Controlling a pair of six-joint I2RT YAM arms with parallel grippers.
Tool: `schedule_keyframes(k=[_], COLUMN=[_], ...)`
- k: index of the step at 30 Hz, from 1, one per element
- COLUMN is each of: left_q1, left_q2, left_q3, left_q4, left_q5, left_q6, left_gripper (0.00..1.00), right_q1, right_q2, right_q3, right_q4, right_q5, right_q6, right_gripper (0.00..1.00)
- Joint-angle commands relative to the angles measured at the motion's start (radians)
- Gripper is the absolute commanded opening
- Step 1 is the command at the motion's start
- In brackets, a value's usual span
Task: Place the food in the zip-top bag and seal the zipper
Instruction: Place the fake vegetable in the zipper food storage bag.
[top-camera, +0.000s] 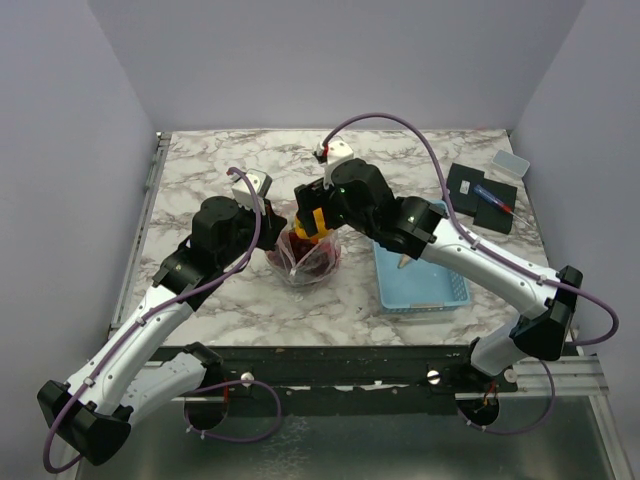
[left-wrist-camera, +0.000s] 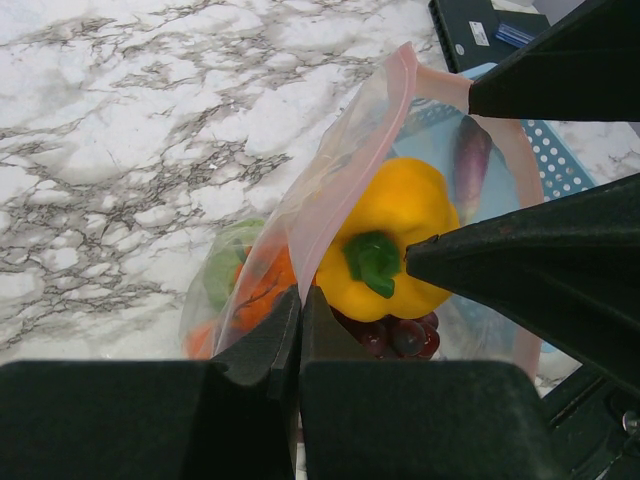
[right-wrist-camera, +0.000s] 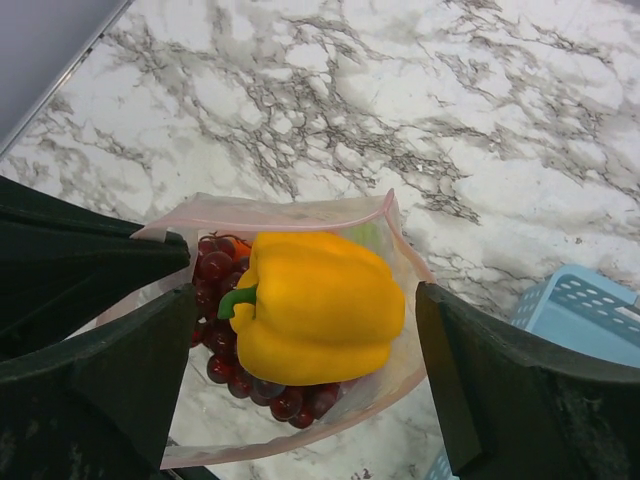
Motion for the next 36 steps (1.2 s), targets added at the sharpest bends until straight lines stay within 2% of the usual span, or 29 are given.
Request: schedule_keyframes(k=[1,8,13,26,27,36], left_q1=[0.008,0.008,0.008,0.007,0.008,0.008], left_q2=[-0.003,-0.001,0.002,-0.007,-0.008,-0.017], left_q3=[-0.008,-0.007,-0.008,-0.008,-0.007,-0.009], left_q4=[0.008,0.008,0.009,0.009,0.008,0.008], left_q5=[0.019,0.019,0.02,0.022,0.022,0.027], left_q6=[-0.003,-0.002,-0.003,-0.005,-0.005,-0.007], left_gripper=[0.0,0.0,0.0,0.0,0.0,0.0], right_q1=[0.009,0.009,0.009,0.008,-0.022,0.008], right_q2=[-0.012,-0.07,-0.138,-0.201,-0.199,-0.136], right_q3=[0.032,0.03,0.015,-0.111,-0.117,-0.14], right_q4=[-0.019,-0.026,-0.034,-0.061,-0.059,-0.044], right_q5=[0.032,0.018,0.033,0.149,0.154,0.18], right_q6=[0.036,0.086,0.128,0.259,0.268,0.318], right_gripper=[0.97,0.99,0.97,0.85,0.84,0.73])
